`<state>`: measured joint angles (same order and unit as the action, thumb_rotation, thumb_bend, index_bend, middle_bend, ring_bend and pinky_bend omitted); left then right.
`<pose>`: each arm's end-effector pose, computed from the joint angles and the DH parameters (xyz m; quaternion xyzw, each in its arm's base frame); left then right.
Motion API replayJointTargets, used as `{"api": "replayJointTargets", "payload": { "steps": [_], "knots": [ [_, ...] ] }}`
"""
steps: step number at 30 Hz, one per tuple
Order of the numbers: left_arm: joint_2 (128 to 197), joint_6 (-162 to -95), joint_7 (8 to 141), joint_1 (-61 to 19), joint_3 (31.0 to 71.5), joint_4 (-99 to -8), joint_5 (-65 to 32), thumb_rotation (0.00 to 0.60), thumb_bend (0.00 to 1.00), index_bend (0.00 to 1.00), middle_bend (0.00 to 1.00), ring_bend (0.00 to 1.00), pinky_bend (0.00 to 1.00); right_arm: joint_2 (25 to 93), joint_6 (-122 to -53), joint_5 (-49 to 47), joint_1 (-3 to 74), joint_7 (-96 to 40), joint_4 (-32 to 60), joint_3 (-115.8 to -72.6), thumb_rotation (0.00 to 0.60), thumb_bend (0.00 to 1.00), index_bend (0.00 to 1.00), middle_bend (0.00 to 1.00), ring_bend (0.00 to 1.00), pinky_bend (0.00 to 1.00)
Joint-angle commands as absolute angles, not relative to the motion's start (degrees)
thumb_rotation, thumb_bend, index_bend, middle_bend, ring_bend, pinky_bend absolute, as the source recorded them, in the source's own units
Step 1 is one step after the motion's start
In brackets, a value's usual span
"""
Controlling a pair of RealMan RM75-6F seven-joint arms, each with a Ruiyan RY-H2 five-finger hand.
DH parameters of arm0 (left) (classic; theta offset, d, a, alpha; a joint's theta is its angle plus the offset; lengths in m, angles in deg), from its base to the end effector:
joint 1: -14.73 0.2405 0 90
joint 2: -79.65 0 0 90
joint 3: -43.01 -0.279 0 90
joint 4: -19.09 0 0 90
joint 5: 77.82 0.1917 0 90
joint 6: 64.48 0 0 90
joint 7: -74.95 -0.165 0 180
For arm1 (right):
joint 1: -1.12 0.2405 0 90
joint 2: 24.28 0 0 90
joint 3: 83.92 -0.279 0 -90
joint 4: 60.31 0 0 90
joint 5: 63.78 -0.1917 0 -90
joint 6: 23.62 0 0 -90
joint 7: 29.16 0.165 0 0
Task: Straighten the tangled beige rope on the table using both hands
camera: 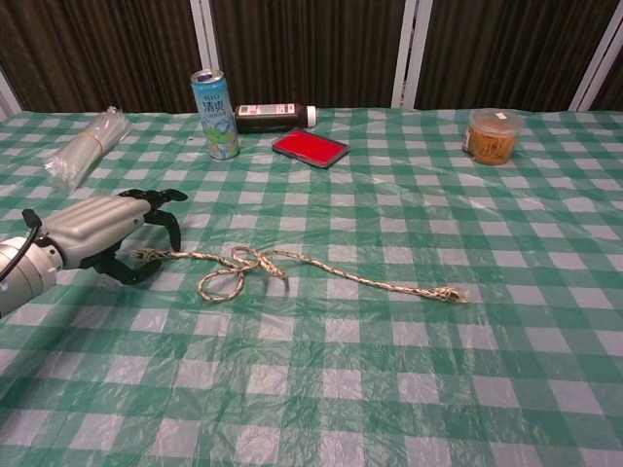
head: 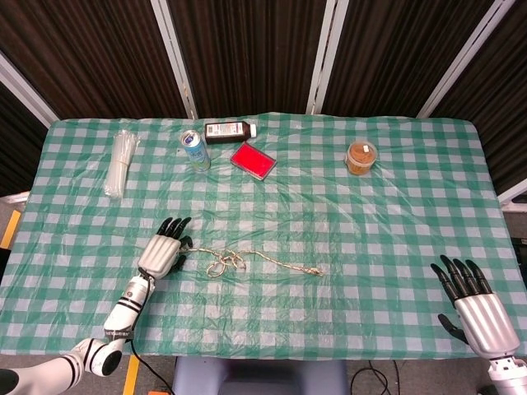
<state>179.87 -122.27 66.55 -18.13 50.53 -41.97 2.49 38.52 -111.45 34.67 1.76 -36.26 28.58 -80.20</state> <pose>-0.2371 0.3519 -0.0466 -0.7410 -0.3536 -0.3516 0.4497 -0.3236 -0.1535 0.1732 0.6911 -0.3199 0.3265 0.5599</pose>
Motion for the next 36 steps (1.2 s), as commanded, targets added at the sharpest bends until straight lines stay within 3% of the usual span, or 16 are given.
{"api": "replayJointTargets", "payload": {
  "steps": [1, 15, 28, 36],
  "knots": [
    [180.6, -122.9, 66.8, -18.3, 50.4, -41.0, 2.5, 0.6, 0.47, 0.44, 0.01, 0.0, 0.04, 38.5, -111.4, 34.7, 1.8, -36.3, 28.6, -80.2, 0.6, 0.32, 0.0, 0.0, 0.0, 0.0],
    [181.8, -122.6, 66.5, -18.9, 49.6, -37.9, 1.8, 0.6, 0.46, 0.51, 0.03, 0.0, 0.04, 38.6, -111.4, 34.5, 1.8, -36.5, 28.6, -80.3, 0.6, 0.32, 0.0, 0.0, 0.0, 0.0],
    [181.6, -124.7, 67.0, -18.5, 49.0, -37.7, 2.4, 0.6, 0.47, 0.64, 0.07, 0.0, 0.05, 39.3, -110.7, 35.3, 2.4, -36.8, 28.1, -80.0, 0.6, 0.32, 0.0, 0.0, 0.0, 0.0],
    [177.4, -129.8, 66.7, -16.3, 47.7, -43.3, 4.7, 0.6, 0.47, 0.64, 0.07, 0.0, 0.05, 41.4, -104.0, 38.2, 8.2, -39.2, 30.2, -81.0, 0.6, 0.32, 0.0, 0.0, 0.0, 0.0]
  ]
}}
